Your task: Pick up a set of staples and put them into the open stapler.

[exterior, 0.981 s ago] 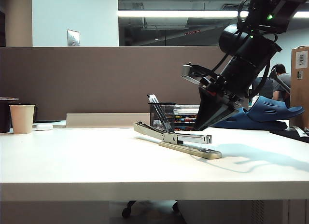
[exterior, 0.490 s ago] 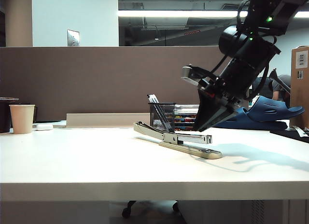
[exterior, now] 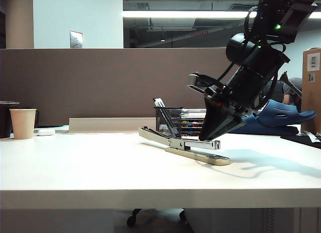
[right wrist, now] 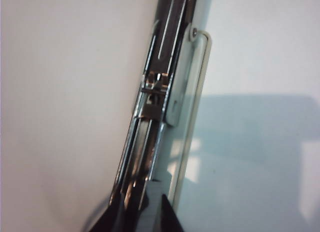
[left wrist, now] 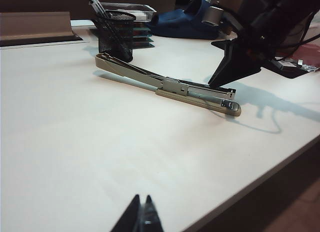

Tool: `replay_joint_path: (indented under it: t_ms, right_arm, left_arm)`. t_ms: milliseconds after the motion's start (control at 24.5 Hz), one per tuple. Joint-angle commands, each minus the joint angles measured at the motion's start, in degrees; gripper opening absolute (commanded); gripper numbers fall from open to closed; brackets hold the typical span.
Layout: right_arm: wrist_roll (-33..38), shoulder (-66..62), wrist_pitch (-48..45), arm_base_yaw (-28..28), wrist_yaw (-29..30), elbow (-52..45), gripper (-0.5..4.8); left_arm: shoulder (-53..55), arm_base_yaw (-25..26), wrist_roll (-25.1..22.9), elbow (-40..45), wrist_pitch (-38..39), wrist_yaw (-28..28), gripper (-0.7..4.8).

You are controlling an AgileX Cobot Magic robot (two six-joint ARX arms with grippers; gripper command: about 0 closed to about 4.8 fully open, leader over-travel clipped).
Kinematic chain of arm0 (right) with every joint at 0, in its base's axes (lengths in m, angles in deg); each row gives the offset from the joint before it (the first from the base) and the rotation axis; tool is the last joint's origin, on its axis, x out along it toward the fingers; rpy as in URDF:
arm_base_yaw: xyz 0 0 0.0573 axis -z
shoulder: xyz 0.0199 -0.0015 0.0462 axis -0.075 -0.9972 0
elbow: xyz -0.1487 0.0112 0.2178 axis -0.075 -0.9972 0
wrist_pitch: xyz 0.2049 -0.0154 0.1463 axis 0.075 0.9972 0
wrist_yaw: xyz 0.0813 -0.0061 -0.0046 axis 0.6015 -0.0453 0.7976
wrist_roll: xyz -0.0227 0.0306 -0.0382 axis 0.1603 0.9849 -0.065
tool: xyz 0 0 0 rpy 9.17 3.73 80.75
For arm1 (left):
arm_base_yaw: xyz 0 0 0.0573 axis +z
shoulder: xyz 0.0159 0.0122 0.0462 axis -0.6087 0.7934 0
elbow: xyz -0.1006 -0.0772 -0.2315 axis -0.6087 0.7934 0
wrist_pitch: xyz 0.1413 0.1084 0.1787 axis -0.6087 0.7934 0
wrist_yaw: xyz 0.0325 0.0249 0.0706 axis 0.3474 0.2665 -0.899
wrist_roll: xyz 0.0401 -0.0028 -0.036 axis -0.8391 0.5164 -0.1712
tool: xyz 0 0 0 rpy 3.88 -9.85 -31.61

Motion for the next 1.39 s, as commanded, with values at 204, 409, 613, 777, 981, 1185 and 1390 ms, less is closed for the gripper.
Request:
replay_joint_path:
  t_ms: [204, 409, 613, 777, 981, 1185, 1390]
  right_arm:
    - [0.68, -0.46, -0.68, -0.11, 0.59, 0.28, 0.90]
    - [0.70, 0.92, -0.15, -0.11, 0.79, 2.23, 1.00]
    - [0.70, 3.69, 2.10, -0.09, 0.46, 5.53, 1.00]
    - [0.68, 7.26, 4.07, -0.07, -1.27, 6.27, 0.91]
    - [0.68, 14.03, 6.25, 1.66, -4.44, 6.27, 0.01]
    - [0.68, 21.59, 10.27, 5.29, -6.82, 6.25, -0.08]
    - [0.72, 30.73, 12.50, 11.78, -11.32, 6.16, -0.08]
  left_arm:
    - [0.00, 0.04, 0.00, -0.04, 0.15, 0.31, -0.06]
    - [0.00, 0.04, 0.00, -0.04, 0.15, 0.31, -0.06]
    - [0.00, 0.04, -0.02, -0.04, 0.15, 0.28, -0.06]
    - [0.00, 0.04, -0.02, -0.02, 0.20, 0.24, -0.06]
    - [0.00, 0.07, -0.02, -0.04, 0.59, -3.87, -0.06]
    - [0.00, 0.07, -0.02, -0.02, 0.66, -13.35, -0.06]
    - [0.00, 0.09, -0.02, -0.02, 0.66, -23.21, -0.06]
